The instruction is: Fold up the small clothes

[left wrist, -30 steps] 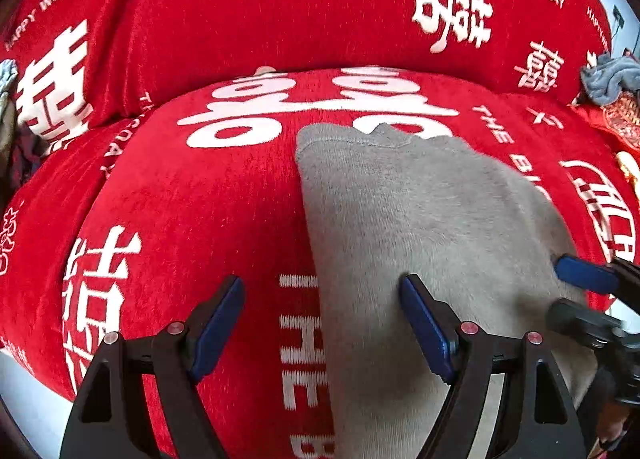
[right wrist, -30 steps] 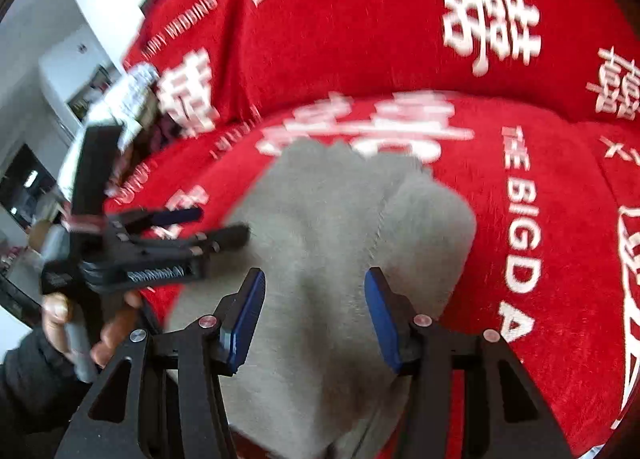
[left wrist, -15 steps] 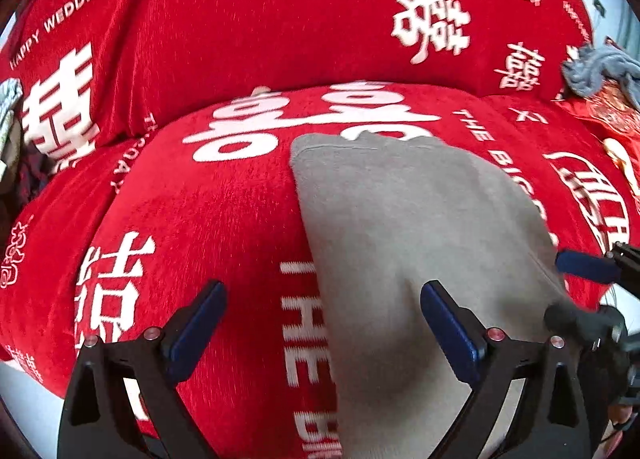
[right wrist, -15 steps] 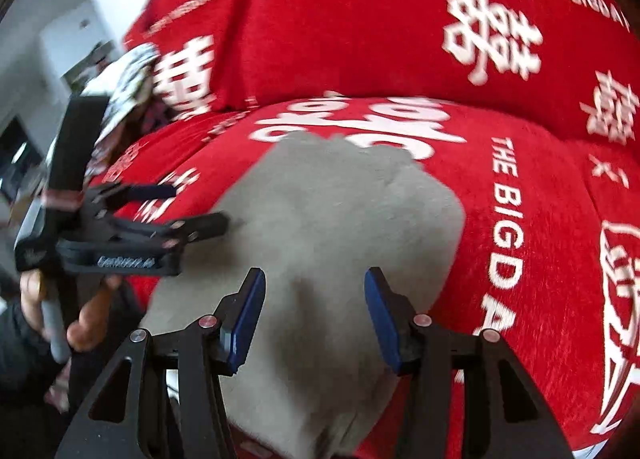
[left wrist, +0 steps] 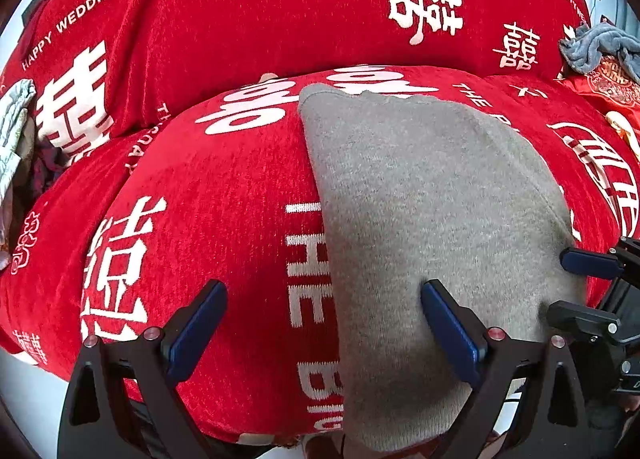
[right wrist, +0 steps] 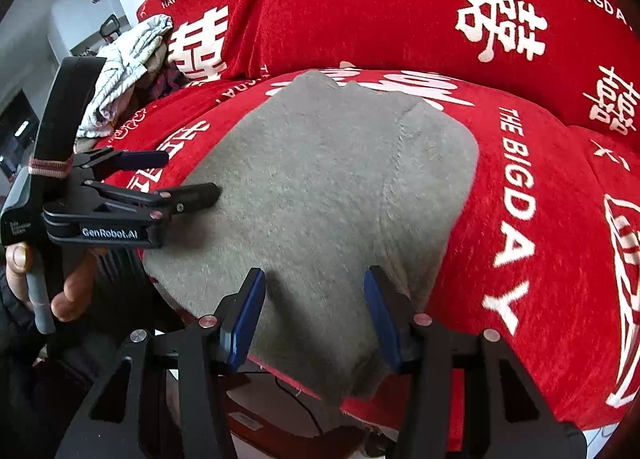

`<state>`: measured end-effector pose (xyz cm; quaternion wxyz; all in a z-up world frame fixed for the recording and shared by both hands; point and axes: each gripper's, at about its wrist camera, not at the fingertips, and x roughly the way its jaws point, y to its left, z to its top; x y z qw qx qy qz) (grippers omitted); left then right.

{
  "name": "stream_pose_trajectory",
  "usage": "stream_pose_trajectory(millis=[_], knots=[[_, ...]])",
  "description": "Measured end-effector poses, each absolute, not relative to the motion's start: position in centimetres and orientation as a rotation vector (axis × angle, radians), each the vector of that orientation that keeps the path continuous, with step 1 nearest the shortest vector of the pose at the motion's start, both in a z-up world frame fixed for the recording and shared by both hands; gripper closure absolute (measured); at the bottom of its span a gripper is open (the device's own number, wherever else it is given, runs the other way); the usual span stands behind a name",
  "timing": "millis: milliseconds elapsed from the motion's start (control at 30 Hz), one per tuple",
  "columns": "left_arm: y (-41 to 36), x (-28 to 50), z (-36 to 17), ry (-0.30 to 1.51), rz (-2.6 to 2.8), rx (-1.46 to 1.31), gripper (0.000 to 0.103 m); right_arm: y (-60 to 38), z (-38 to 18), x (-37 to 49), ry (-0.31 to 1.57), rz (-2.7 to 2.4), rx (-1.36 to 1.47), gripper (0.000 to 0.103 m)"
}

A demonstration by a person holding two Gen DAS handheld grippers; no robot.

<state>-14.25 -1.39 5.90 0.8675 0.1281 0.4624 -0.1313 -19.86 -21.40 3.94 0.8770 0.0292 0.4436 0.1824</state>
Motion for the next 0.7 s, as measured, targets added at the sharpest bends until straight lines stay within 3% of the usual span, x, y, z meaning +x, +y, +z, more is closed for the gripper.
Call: stream_pose_trajectory(millis=[200,267,333,700], knots=[[-1.4,-15.9,7.7,0.905,-0.238,0.288,0.004,-20.9,6.0,-20.5,0.911,0.276,0.024,0.047],[-1.3,-16.5,8.8,0.856,-0.229,0.283,0.004,-20.0,7.5,-21.2,0.85,0.213,-0.039,0.028],[-1.1,-16.6,9.6,0.845,-0.236,0.257,0.004,-19.3,9.1,-21.6,0.791,0.193,-0.069,0.023],[-1.1,-16.6,10.2,0.929,-0.293,0.125,0.004,-16.8,10.2,-21.3,0.828,0.18,-0.12,0.023]])
